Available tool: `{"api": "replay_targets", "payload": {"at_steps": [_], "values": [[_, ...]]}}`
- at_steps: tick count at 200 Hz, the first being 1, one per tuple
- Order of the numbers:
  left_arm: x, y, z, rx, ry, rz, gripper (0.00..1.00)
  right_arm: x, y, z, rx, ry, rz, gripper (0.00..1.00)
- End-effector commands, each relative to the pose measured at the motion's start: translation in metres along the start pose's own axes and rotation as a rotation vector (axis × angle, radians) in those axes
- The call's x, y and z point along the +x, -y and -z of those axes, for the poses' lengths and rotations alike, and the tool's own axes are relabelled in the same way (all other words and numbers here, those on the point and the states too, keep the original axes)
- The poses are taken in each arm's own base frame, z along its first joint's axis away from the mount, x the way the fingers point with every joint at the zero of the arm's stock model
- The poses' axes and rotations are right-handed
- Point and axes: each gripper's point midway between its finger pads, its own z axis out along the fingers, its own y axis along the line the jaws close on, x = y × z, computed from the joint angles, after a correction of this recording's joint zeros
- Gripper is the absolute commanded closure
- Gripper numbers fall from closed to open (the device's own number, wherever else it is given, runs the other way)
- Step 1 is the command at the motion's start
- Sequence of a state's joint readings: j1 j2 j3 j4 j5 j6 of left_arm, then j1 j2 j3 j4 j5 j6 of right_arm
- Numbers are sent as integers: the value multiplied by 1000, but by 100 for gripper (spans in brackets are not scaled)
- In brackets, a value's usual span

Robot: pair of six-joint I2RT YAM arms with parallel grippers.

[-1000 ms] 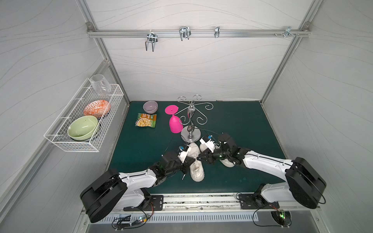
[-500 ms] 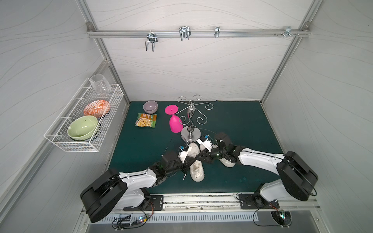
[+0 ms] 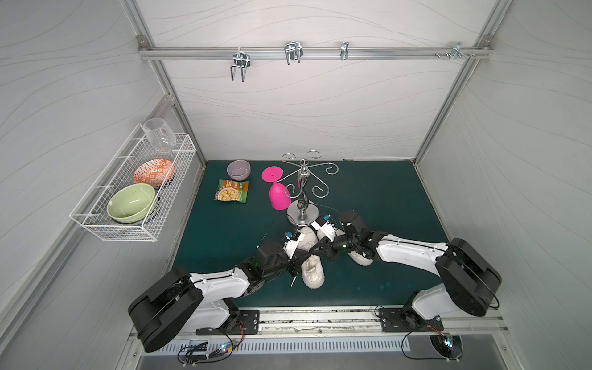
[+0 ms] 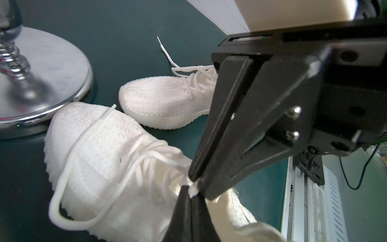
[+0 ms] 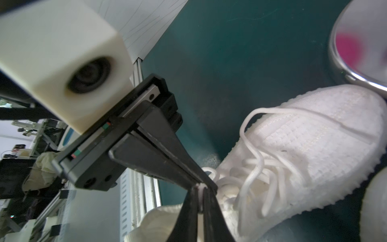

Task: Tie the shoes
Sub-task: Wrap the shoelace around the shoelace.

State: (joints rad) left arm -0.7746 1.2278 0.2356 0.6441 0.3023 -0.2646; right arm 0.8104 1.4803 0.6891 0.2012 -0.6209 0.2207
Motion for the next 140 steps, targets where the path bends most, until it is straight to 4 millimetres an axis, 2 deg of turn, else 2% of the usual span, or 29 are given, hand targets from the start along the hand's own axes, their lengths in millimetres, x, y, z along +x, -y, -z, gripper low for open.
{"api": "replay_targets", "payload": {"at_steps": [1,11,17,24,46,64,88,113,140], "values": [[-28,7,-1,7,74,4,94,-11,-1,0,15,29,29,100],[-25,-6,3,-73,65,61,66,-10,0,1,28,33,35,100],[-22,-17,7,-140,58,104,54,-9,1,3,36,34,37,100],[-18,-31,15,-223,55,154,46,-8,1,4,44,37,41,100],[-2,-60,45,-423,73,312,34,-7,0,8,58,52,50,100],[5,-75,63,-516,69,408,33,-6,0,11,68,56,55,100],[8,-89,65,-519,36,532,38,-6,0,11,69,60,60,100],[0,-95,48,-480,-6,545,43,-5,1,10,75,57,59,100],[-10,-96,20,-413,-38,533,44,-3,2,8,76,54,53,100]]}}
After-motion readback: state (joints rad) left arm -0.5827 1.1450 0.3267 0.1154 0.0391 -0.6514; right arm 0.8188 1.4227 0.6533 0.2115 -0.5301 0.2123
